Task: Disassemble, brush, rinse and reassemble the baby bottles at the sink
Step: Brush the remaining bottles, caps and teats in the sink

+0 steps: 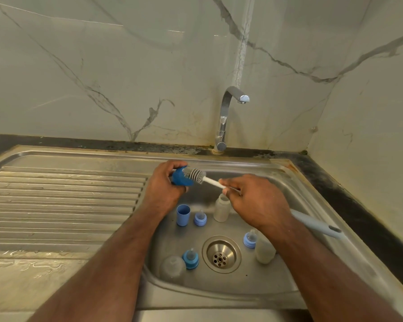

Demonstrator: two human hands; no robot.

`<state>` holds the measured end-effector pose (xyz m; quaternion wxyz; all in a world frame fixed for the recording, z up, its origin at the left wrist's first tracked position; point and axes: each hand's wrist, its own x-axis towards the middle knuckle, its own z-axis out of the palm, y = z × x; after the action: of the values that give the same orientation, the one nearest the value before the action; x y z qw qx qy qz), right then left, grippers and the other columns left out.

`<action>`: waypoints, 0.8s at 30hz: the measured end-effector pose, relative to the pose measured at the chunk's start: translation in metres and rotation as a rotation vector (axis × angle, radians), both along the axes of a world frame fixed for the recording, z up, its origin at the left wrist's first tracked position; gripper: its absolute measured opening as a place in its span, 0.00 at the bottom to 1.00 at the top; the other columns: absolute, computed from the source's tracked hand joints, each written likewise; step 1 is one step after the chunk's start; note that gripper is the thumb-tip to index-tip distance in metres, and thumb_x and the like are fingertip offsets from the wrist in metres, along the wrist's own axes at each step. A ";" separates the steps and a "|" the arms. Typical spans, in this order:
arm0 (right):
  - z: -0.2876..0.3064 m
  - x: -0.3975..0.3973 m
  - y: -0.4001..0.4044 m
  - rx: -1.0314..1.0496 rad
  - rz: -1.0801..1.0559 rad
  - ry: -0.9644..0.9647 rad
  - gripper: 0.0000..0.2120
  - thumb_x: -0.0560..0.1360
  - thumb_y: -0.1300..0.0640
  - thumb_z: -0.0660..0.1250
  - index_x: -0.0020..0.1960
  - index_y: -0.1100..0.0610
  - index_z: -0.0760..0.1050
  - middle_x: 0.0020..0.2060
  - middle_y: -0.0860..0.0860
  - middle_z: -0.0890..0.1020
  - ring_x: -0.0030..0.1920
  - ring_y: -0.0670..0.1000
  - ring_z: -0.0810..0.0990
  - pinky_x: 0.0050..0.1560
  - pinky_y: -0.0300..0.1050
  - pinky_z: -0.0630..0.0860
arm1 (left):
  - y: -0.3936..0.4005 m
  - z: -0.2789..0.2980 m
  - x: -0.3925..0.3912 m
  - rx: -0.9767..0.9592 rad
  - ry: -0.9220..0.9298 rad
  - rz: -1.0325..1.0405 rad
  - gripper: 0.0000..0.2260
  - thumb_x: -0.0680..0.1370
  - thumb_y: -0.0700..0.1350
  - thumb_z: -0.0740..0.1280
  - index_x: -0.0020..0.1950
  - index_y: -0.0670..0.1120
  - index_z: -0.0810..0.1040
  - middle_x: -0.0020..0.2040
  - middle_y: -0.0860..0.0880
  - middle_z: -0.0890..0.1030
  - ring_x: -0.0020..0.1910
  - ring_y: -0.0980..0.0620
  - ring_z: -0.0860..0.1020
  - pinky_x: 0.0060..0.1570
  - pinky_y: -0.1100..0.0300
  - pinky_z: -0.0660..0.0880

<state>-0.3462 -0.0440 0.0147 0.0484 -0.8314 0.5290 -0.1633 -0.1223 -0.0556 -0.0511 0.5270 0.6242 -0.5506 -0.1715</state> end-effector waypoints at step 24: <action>-0.001 -0.003 0.001 0.053 -0.058 0.016 0.16 0.83 0.48 0.60 0.70 0.41 0.73 0.53 0.43 0.82 0.45 0.44 0.78 0.51 0.45 0.78 | 0.002 0.000 -0.005 0.064 -0.123 -0.032 0.27 0.71 0.40 0.79 0.69 0.52 0.77 0.63 0.54 0.74 0.60 0.56 0.74 0.53 0.72 0.67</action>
<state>-0.3494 -0.0432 0.0139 0.0615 -0.8155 0.5573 -0.1437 -0.1270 -0.0534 -0.0509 0.4691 0.6411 -0.5863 -0.1586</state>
